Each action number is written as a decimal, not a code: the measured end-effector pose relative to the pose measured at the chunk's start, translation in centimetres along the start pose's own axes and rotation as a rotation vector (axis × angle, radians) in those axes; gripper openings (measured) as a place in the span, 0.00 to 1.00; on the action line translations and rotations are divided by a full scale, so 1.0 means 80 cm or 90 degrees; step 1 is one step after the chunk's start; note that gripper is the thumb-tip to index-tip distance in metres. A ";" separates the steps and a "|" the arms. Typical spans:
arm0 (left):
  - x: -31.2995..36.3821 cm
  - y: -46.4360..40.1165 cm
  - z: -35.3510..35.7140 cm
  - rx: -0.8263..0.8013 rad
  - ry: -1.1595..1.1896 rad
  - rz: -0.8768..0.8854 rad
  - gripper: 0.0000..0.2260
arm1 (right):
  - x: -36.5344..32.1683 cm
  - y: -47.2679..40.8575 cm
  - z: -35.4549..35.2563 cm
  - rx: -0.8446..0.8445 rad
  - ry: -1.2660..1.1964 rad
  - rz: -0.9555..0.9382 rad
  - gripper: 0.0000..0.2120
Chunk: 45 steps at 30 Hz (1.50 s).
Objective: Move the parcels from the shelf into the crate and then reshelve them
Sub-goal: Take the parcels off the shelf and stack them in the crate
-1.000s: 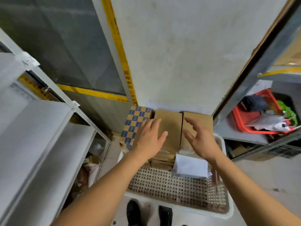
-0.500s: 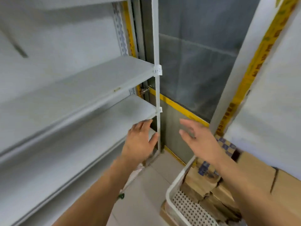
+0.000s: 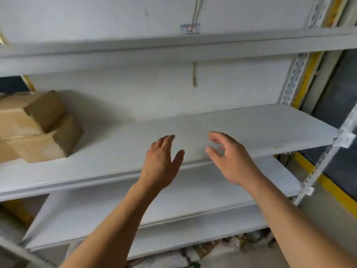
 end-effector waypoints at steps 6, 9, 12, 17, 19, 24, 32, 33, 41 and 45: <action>-0.084 0.003 -0.094 0.124 -0.077 -0.111 0.28 | -0.091 -0.098 0.099 -0.103 -0.032 -0.125 0.24; -0.118 0.010 -0.134 0.177 -0.101 -0.184 0.29 | -0.132 -0.134 0.141 -0.161 -0.051 -0.177 0.25; -0.142 0.019 -0.169 0.242 -0.118 -0.252 0.30 | -0.173 -0.161 0.176 -0.207 -0.071 -0.232 0.25; -0.172 0.035 -0.222 0.333 -0.125 -0.328 0.30 | -0.249 -0.186 0.227 -0.258 -0.089 -0.332 0.26; -0.186 0.039 -0.244 0.365 -0.110 -0.354 0.31 | -0.282 -0.191 0.243 -0.275 -0.095 -0.358 0.26; -0.244 0.026 -0.312 0.426 -0.075 -0.369 0.33 | -0.368 -0.205 0.287 -0.331 -0.100 -0.387 0.29; -0.348 -0.044 -0.414 0.472 0.047 -0.375 0.41 | -0.475 -0.253 0.358 -0.344 -0.161 -0.231 0.43; -0.359 -0.050 -0.422 0.471 0.072 -0.377 0.41 | -0.484 -0.258 0.366 -0.351 -0.178 -0.196 0.45; -0.396 -0.063 -0.423 0.487 0.161 -0.329 0.38 | -0.506 -0.263 0.406 -0.376 -0.317 -0.011 0.49; -0.370 -0.057 -0.405 0.490 0.199 -0.246 0.30 | -0.495 -0.265 0.398 -0.335 -0.373 0.000 0.48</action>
Point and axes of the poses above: each hand's wrist, its own y-axis away from the middle knuckle, its own z-axis out of the palm, x = y × z, the point moved 1 cm from there along -y, towards the middle knuckle, and after that the axes turned 13 degrees about y, right-handed, at the moved point
